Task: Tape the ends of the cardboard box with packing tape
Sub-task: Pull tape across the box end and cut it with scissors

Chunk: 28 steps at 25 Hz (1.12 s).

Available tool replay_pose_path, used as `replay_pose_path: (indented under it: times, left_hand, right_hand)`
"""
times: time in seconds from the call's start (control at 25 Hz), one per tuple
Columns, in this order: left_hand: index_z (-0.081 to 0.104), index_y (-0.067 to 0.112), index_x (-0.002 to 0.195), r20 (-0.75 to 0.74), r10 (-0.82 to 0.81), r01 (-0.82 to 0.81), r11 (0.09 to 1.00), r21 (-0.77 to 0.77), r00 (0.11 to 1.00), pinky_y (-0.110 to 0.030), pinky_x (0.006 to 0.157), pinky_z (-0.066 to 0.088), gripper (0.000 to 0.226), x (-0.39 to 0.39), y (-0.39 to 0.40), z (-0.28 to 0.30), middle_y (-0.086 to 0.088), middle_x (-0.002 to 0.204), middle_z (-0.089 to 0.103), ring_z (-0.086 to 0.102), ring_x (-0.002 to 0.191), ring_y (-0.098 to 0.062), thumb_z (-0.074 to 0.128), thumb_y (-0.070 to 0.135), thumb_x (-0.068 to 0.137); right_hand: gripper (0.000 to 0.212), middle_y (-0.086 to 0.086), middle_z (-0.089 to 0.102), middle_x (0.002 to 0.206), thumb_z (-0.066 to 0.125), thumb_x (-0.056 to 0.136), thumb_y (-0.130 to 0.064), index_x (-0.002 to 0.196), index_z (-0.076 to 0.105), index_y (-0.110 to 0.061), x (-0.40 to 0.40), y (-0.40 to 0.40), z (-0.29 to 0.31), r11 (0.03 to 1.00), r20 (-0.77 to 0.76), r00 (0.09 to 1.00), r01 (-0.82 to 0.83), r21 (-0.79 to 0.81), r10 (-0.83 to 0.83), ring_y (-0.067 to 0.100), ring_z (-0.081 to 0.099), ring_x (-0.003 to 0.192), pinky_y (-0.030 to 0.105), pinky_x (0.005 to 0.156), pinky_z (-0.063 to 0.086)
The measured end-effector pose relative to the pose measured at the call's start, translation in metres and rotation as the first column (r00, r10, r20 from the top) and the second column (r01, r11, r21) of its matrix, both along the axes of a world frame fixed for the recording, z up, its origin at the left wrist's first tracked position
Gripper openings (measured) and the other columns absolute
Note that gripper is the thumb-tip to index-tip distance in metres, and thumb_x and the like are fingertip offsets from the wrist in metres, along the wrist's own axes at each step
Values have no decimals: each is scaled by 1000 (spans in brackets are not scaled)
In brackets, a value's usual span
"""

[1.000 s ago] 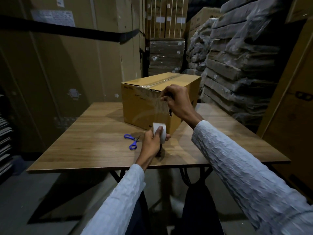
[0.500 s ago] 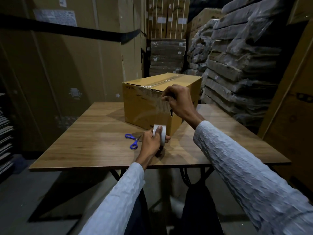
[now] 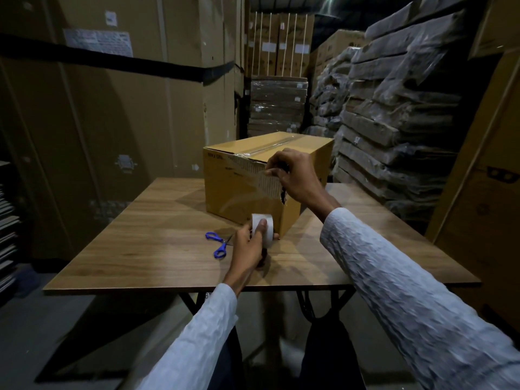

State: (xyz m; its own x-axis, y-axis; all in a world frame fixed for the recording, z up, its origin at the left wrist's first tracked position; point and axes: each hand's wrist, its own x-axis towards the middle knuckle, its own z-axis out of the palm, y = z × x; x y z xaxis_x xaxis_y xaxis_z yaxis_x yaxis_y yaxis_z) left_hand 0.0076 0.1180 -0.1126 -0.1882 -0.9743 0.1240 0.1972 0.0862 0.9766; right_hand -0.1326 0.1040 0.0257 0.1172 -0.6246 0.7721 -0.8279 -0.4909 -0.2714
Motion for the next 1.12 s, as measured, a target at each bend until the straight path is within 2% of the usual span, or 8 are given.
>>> replay_pose_path:
  times: [0.16, 0.32, 0.44, 0.6, 0.68, 0.84, 0.96, 1.12]
  left_hand:
    - [63, 17, 116, 25, 60, -58, 997, -45, 998, -38, 79, 63, 22, 2, -1, -8, -3, 108, 75, 71, 95, -12, 69, 27, 97]
    - [62, 18, 113, 153, 213, -192, 971, -145, 965, -26, 71, 55, 23, 5, 1, -9, 3, 101, 72, 68, 91, -9, 65, 35, 98]
    - [68, 14, 103, 309, 304, -241, 944, -227, 901, -30, 71, 51, 33, 21, -15, -8, -5, 97, 72, 68, 91, -20, 56, 45, 100]
    - [71, 17, 99, 501, 454, -205, 856, -474, 737, -39, 80, 53, 34, 60, -33, 9, -7, 99, 71, 64, 94, -26, 51, 44, 101]
    - [70, 18, 95, 657, 505, -97, 827, -553, 560, -40, 75, 56, 24, 79, -38, 20, -4, 93, 70, 64, 87, -25, 56, 37, 97]
    - [66, 19, 90, 946, 285, 143, 941, -307, 158, -37, 72, 55, 19, 98, -51, 26, -6, 92, 68, 65, 88, -29, 67, 37, 85]
    - [69, 19, 92, 985, 154, 228, 959, -167, 77, -34, 74, 52, 18, 98, -60, 30, -9, 98, 70, 66, 91, -28, 72, 35, 86]
    - [68, 8, 115, 982, 169, 246, 951, -186, 86, -36, 83, 53, 29, 99, -68, 38, -15, 117, 68, 65, 105, -32, 69, 25, 91]
  right_hand:
    - [6, 2, 68, 95, 75, 88, -4, 93, 73, -7, 0, -4, 4, 1000, -1, 1000, -2, 8, 2, 9, 65, 85, 7, 74, 52]
    - [6, -1, 67, 94, 75, 88, -4, 92, 73, -8, 0, -7, 3, 1000, 4, 1000, -10, 19, 10, 9, 64, 84, 10, 74, 54]
    - [7, -4, 65, 94, 76, 88, -5, 93, 73, -8, -1, -8, 2, 999, -7, 1000, -15, 35, 16, 2, 60, 82, 6, 74, 50]
    - [7, -5, 66, 93, 76, 88, -7, 94, 73, -10, 3, -11, -2, 999, -2, 1000, -12, 53, 13, 4, 62, 82, 9, 73, 52]
    - [8, -6, 66, 92, 76, 88, -6, 94, 73, -10, 5, -12, -3, 998, 4, 1000, -16, 58, 16, 2, 62, 82, 9, 73, 52]
    - [9, -6, 67, 92, 74, 89, -4, 95, 73, -10, 9, -11, 0, 997, 9, 999, -44, 67, 44, -3, 61, 82, 6, 75, 51]
    - [9, -4, 68, 93, 74, 89, -5, 94, 73, -11, 9, -11, 5, 995, -29, 998, -47, 83, 50, 2, 63, 84, 10, 75, 53]
    - [8, -1, 69, 94, 74, 89, -4, 94, 72, -11, 3, -11, 9, 995, -23, 998, -49, 89, 51, 7, 65, 86, 12, 76, 54]
